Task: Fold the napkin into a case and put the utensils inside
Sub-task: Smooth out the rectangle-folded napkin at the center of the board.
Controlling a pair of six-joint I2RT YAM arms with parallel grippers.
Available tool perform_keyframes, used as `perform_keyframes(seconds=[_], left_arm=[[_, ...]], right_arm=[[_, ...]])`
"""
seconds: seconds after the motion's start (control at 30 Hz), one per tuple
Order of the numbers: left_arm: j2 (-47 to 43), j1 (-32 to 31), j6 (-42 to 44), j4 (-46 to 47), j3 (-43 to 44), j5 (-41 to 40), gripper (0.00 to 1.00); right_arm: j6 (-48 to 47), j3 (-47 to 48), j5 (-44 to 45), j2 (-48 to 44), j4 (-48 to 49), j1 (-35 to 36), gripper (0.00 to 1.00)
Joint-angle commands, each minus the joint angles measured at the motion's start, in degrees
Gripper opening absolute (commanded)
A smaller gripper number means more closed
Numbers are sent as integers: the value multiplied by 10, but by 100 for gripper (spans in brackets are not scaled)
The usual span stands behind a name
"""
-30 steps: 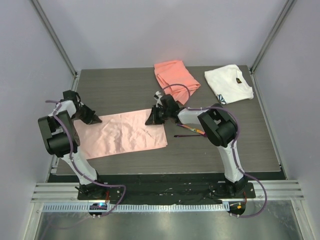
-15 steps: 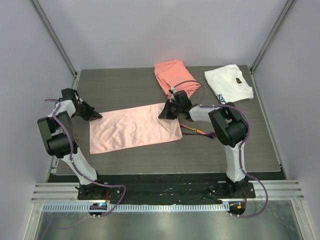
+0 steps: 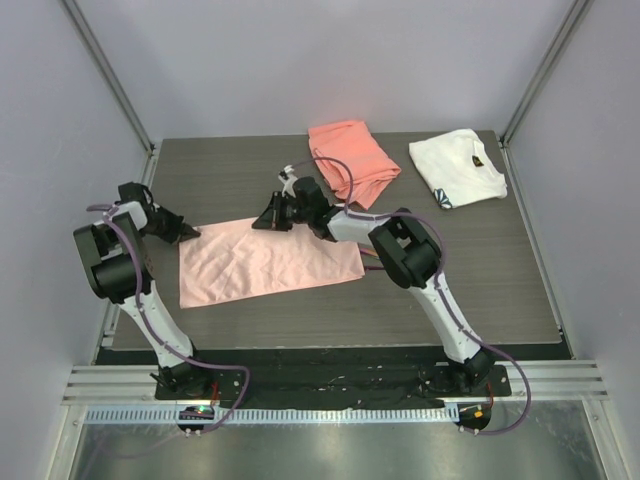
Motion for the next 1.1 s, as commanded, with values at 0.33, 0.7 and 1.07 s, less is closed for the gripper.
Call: perform_keyframes(seconds=[0.33,0.7,1.07], left_arm=[[48,50,-5,21,28,0,5],[99,97,26,-17,105,-55,4],[-21,40,32,-63,138,-91,10]], right_arm=[[42,104,52,127,-6,10,1],[56,75,47,122,-7,9,1],[58,101,28,117,-14,10,1]])
